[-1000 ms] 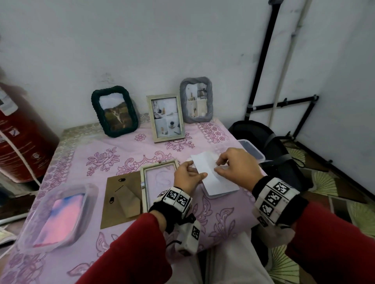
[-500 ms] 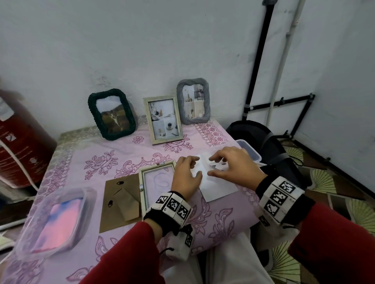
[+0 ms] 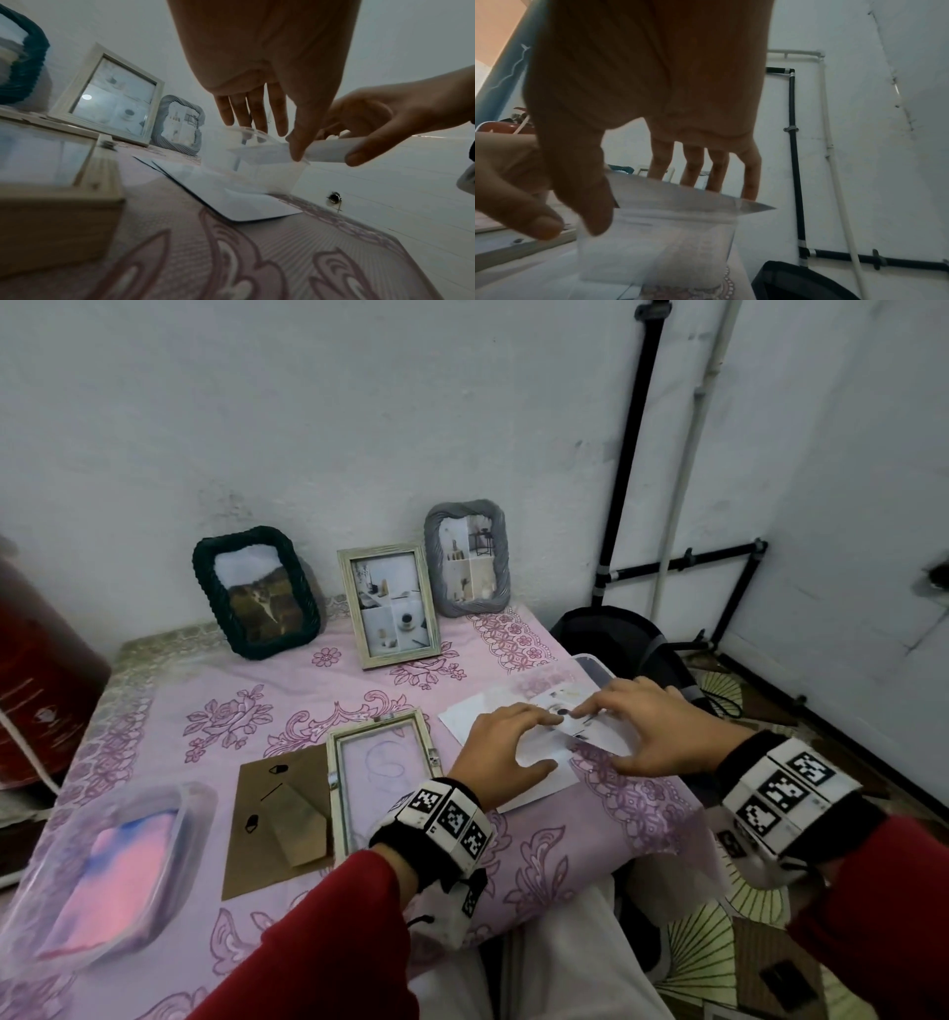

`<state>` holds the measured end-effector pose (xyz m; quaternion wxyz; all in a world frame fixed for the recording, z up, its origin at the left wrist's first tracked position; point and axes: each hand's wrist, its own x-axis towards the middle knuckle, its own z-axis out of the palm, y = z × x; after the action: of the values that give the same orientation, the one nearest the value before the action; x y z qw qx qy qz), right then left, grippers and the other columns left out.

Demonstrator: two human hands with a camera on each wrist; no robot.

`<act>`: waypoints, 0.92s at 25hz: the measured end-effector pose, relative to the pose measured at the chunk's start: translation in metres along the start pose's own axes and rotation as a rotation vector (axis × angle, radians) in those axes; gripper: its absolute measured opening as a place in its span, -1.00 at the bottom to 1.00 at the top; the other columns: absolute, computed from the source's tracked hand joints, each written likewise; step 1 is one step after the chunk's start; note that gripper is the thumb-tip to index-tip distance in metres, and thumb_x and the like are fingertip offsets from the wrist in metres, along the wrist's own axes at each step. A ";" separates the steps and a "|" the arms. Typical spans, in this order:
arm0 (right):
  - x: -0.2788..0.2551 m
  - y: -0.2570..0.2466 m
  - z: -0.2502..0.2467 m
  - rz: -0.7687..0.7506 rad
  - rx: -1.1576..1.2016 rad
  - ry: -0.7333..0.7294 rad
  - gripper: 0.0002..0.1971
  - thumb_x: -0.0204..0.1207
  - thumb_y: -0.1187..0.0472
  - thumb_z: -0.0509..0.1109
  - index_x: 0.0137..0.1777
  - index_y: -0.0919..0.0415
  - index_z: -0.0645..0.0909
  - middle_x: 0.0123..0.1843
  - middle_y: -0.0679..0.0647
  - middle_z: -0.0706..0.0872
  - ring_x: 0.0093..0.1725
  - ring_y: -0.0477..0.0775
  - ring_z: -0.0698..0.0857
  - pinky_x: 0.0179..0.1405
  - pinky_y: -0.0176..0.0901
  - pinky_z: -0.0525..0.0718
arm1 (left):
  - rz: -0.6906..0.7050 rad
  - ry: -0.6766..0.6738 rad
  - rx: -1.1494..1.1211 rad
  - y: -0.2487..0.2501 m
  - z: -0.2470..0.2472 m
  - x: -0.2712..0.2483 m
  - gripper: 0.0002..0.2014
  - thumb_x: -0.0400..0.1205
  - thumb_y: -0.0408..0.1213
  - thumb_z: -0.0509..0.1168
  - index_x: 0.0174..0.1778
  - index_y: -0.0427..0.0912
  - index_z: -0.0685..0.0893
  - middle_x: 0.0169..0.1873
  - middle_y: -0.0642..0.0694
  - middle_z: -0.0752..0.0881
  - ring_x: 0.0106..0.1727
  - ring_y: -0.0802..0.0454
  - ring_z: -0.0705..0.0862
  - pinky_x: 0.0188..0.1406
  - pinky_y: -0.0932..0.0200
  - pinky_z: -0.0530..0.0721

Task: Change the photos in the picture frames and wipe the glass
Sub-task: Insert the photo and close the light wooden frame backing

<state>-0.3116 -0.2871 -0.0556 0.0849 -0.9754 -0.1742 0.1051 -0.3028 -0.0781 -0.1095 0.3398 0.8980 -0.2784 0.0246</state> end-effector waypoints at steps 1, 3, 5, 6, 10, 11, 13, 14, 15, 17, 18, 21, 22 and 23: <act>-0.001 0.000 0.000 -0.030 0.028 0.023 -0.47 0.36 -0.11 0.44 0.35 -0.19 0.46 0.28 -0.15 0.51 0.31 -0.05 0.42 0.28 0.07 0.42 | 0.007 0.007 -0.005 0.002 0.002 0.002 -0.59 0.49 -0.19 0.44 0.28 -0.06 0.63 0.26 0.03 0.65 0.35 0.06 0.55 0.40 0.03 0.37; 0.000 -0.003 -0.001 -0.086 0.149 0.113 -0.64 0.38 0.08 0.45 0.21 -0.03 0.63 0.14 -0.15 0.66 0.17 -0.11 0.59 0.21 0.01 0.59 | 0.014 0.038 -0.010 0.005 0.005 0.005 -0.66 0.51 -0.17 0.42 0.21 -0.07 0.67 0.19 0.02 0.70 0.27 0.06 0.60 0.31 0.08 0.37; 0.001 -0.005 -0.003 -0.137 0.259 0.256 -0.79 0.37 0.27 0.43 -0.02 0.07 0.74 -0.12 -0.20 0.72 -0.08 -0.21 0.68 -0.03 -0.19 0.66 | 0.003 0.077 -0.067 0.007 0.007 0.009 -0.76 0.55 -0.20 0.39 0.11 -0.15 0.71 0.06 -0.05 0.75 0.13 0.02 0.67 0.22 0.08 0.50; 0.002 -0.006 -0.005 -0.155 0.277 0.328 -0.84 0.37 0.31 0.43 -0.10 0.09 0.75 -0.19 -0.22 0.71 -0.14 -0.25 0.68 -0.11 -0.28 0.62 | -0.010 0.103 -0.125 0.008 0.008 0.011 -0.81 0.57 -0.24 0.36 0.06 -0.20 0.72 -0.01 -0.09 0.76 0.06 0.00 0.69 0.15 0.13 0.57; 0.005 -0.007 -0.010 -0.122 0.171 0.552 -0.91 0.40 0.23 0.43 -0.11 0.09 0.69 -0.16 -0.08 0.73 -0.08 -0.01 0.66 -0.03 -0.02 0.57 | -0.026 0.257 -0.274 0.009 0.004 0.015 -0.91 0.64 -0.36 0.27 -0.07 -0.31 0.65 -0.22 -0.04 0.68 -0.19 0.04 0.64 -0.22 0.48 0.53; 0.006 -0.005 -0.011 -0.073 0.127 0.615 -0.88 0.40 0.20 0.44 -0.06 0.07 0.67 -0.14 -0.08 0.71 -0.05 0.01 0.62 0.01 0.03 0.51 | -0.030 0.295 -0.301 0.008 0.002 0.015 -0.92 0.64 -0.36 0.26 -0.09 -0.30 0.63 -0.26 0.02 0.65 -0.23 0.09 0.61 -0.26 0.46 0.53; 0.009 -0.001 -0.014 0.005 0.168 0.748 -0.78 0.41 0.15 0.47 0.06 0.03 0.63 -0.10 -0.07 0.68 -0.05 0.00 0.58 0.02 0.00 0.52 | -0.048 0.360 -0.364 0.007 -0.005 0.015 -0.96 0.64 -0.38 0.27 -0.10 -0.26 0.61 -0.33 0.16 0.61 -0.29 0.21 0.59 -0.26 0.37 0.60; 0.011 -0.001 -0.015 0.021 0.270 0.794 -0.70 0.41 0.15 0.49 0.14 0.05 0.61 -0.10 -0.06 0.66 -0.08 -0.01 0.58 -0.02 -0.13 0.56 | -0.061 0.388 -0.402 0.007 -0.008 0.015 -0.98 0.63 -0.39 0.27 -0.09 -0.25 0.60 -0.32 0.21 0.60 -0.28 0.24 0.59 -0.23 0.28 0.65; 0.014 -0.003 -0.015 0.024 0.402 0.818 -0.62 0.40 0.17 0.51 0.22 0.09 0.56 -0.11 -0.05 0.64 -0.13 -0.03 0.59 -0.10 -0.30 0.58 | -0.078 0.412 -0.450 0.007 -0.012 0.016 -0.98 0.63 -0.40 0.27 -0.09 -0.24 0.60 -0.31 0.20 0.61 -0.27 0.20 0.61 -0.18 0.20 0.70; 0.019 -0.011 -0.013 0.023 0.621 0.821 -0.52 0.41 0.23 0.52 0.31 0.14 0.48 -0.12 -0.01 0.64 -0.20 -0.05 0.61 -0.22 -0.47 0.59 | -0.111 0.455 -0.560 0.008 -0.020 0.016 -0.95 0.63 -0.42 0.27 -0.08 -0.20 0.58 -0.25 0.09 0.65 -0.20 0.06 0.65 -0.15 0.16 0.76; 0.022 -0.015 -0.011 0.024 0.681 0.820 -0.53 0.42 0.25 0.51 0.31 0.16 0.47 -0.13 0.01 0.65 -0.21 -0.05 0.62 -0.24 -0.50 0.60 | -0.121 0.477 -0.606 0.009 -0.024 0.017 -0.94 0.63 -0.43 0.27 -0.08 -0.18 0.57 -0.22 0.03 0.65 -0.17 0.01 0.66 -0.17 0.22 0.76; 0.032 -0.031 -0.006 0.028 0.792 0.849 -0.71 0.46 0.30 0.48 0.15 0.21 0.54 -0.18 0.01 0.64 -0.25 -0.08 0.59 -0.30 -0.55 0.58 | -0.143 0.541 -0.680 0.009 -0.039 0.014 -0.89 0.63 -0.44 0.26 -0.11 -0.12 0.56 -0.22 0.01 0.63 -0.20 0.01 0.65 -0.20 0.26 0.75; 0.035 -0.037 -0.005 0.027 0.832 0.850 -0.77 0.47 0.31 0.46 0.09 0.25 0.56 -0.21 -0.02 0.62 -0.26 -0.13 0.57 -0.31 -0.56 0.56 | -0.152 0.559 -0.692 0.008 -0.045 0.012 -0.85 0.63 -0.45 0.26 -0.12 -0.08 0.56 -0.23 0.02 0.63 -0.20 0.02 0.64 -0.18 0.20 0.77; 0.039 -0.043 -0.004 0.020 0.866 0.842 -0.81 0.48 0.32 0.45 0.07 0.29 0.57 -0.23 -0.04 0.60 -0.27 -0.18 0.55 -0.32 -0.57 0.55 | -0.161 0.581 -0.681 0.006 -0.050 0.010 -0.85 0.63 -0.44 0.27 -0.10 -0.08 0.57 -0.22 0.01 0.64 -0.18 0.02 0.64 -0.15 0.14 0.75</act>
<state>-0.2888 -0.2339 -0.0498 0.5351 -0.8114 -0.0577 -0.2278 -0.2903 -0.0550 -0.0651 0.6807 0.7097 -0.0931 0.1560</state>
